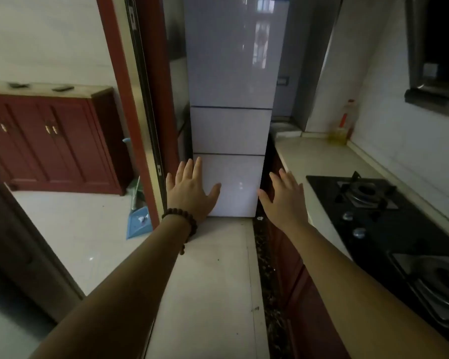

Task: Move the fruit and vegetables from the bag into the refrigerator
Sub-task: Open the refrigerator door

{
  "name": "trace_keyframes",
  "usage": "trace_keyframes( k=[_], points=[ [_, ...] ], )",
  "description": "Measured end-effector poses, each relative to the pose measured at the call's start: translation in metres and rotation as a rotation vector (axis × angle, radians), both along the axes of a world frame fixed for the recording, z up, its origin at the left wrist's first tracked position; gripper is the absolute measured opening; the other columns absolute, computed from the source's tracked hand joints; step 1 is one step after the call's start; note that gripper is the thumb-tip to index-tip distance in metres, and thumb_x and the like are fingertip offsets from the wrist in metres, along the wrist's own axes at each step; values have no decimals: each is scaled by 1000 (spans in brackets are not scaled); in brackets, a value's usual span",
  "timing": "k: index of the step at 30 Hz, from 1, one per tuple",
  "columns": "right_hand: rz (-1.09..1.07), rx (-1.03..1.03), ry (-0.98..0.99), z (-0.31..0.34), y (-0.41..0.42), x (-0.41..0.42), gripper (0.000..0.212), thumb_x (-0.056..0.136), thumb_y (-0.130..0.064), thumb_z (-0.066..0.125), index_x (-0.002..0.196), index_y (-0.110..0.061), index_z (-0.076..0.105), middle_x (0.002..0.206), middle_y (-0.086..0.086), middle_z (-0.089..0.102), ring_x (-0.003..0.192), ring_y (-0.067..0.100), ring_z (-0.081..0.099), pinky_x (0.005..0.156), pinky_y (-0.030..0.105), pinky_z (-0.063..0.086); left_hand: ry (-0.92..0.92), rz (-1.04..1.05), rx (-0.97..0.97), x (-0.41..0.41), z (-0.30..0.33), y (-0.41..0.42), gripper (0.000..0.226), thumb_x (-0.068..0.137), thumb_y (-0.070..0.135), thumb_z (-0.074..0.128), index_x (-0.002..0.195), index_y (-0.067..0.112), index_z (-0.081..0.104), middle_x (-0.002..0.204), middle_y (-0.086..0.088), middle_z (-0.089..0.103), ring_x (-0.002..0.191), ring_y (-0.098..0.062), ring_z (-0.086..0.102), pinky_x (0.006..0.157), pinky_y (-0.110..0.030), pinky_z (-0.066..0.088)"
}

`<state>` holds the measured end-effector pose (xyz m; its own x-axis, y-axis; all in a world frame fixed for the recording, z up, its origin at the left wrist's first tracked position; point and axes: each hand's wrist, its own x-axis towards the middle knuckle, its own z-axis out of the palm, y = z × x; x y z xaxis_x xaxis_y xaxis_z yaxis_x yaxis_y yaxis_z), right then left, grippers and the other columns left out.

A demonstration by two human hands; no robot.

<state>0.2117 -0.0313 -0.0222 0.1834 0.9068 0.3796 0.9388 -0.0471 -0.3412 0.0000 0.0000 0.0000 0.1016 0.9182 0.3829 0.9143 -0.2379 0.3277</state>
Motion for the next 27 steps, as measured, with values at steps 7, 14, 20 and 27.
trace_keyframes(
  k=[7,14,20,27],
  points=[
    [37,-16,-23,-21,34,17,60,95,-46,40,145,-16,30,156,9,22,146,25,11,117,48,13,32,35,-24,22,-14,29,77,91,59,36,150,22,6,158,-2,10,145,-20,4,116,-47,2],
    [56,-49,8,-27,104,23,61,96,-45,41,146,-14,28,157,9,18,146,25,6,118,48,11,12,60,-38,28,-24,93,77,90,61,36,150,24,5,158,-1,9,146,-20,3,116,-46,1],
    [51,-32,6,-22,210,15,60,96,-42,43,145,-12,29,157,11,19,146,25,7,118,49,11,-9,53,-23,19,-19,196,77,90,60,37,150,24,5,158,-1,9,146,-20,2,117,-47,1],
    [9,25,-6,5,359,3,59,95,-41,46,143,-9,34,154,15,25,145,29,13,116,50,17,-7,13,-4,1,2,348,78,90,61,35,150,24,2,159,-1,7,146,-19,1,118,-46,1]
  ],
)
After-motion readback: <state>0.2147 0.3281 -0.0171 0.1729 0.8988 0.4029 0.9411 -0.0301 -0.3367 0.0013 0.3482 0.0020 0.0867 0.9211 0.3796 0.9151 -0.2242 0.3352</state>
